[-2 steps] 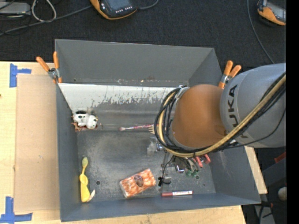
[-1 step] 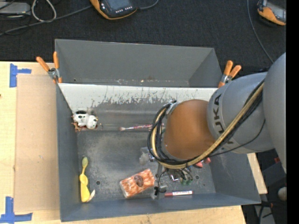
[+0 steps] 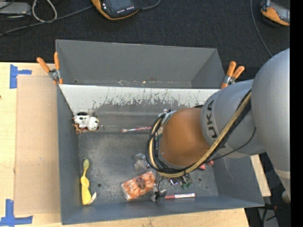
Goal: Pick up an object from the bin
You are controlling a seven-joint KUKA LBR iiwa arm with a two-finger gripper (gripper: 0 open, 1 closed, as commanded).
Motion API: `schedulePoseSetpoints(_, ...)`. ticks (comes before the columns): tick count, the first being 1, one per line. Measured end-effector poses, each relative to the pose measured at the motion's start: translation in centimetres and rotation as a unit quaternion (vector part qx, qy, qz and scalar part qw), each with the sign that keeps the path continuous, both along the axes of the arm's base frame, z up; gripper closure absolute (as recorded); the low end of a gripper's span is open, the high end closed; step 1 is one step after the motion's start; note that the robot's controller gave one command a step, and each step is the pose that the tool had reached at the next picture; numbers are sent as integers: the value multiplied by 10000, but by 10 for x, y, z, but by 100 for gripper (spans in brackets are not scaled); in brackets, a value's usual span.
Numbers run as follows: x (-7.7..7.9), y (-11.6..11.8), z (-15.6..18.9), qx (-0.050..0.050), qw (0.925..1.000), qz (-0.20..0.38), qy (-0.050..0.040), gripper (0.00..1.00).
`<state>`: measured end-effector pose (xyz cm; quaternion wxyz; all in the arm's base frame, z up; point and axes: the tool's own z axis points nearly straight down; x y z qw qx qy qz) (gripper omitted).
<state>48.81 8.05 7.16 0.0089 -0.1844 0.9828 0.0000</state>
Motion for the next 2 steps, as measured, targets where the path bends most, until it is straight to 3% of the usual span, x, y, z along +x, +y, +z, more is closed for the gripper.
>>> schedulePoseSetpoints(1, -17, 8, -2, -3, 9966, -816, 100, 100)
schedulePoseSetpoints(2, -17, 8, -2, -3, 9966, -817, 100, 100)
